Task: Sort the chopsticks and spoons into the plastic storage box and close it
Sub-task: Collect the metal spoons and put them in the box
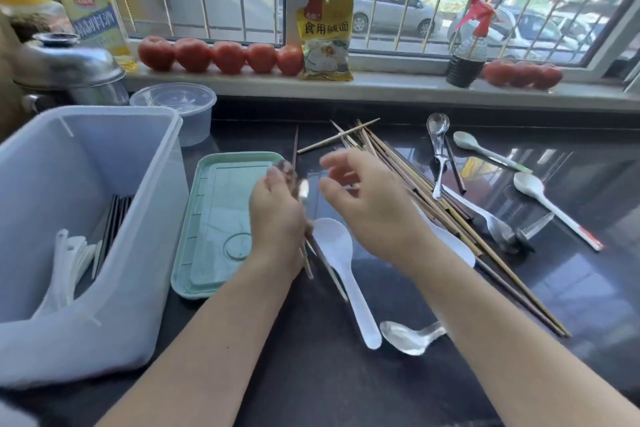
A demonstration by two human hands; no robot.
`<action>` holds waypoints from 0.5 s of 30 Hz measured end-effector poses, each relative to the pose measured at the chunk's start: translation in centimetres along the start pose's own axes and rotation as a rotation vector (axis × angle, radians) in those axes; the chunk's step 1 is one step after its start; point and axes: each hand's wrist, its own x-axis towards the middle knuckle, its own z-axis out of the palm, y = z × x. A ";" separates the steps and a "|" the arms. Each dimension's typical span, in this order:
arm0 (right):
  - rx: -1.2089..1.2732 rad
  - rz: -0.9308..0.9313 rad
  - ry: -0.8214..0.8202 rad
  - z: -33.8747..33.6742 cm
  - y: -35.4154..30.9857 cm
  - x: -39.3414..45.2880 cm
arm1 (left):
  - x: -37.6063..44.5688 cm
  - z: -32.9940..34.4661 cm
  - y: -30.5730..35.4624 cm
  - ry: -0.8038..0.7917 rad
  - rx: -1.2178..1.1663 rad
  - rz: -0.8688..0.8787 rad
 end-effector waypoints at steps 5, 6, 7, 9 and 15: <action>-0.116 0.017 -0.366 -4.9 5.1 -9.6 | 0.8 -1.1 1.2 0.011 -0.214 -0.049; -0.197 -0.025 -0.311 -4.6 6.3 -10.5 | 0.7 -1.0 1.1 -0.022 -0.235 -0.074; -0.289 -0.080 -0.265 -4.1 6.9 -10.9 | 0.4 -0.7 1.0 -0.072 -0.255 -0.109; -0.401 -0.176 -0.223 -2.9 7.6 -10.9 | 0.0 -0.3 0.4 -0.188 -0.300 -0.202; -0.153 0.004 -0.115 -3.9 6.9 -11.0 | -0.3 -0.7 0.3 -0.358 -0.390 -0.519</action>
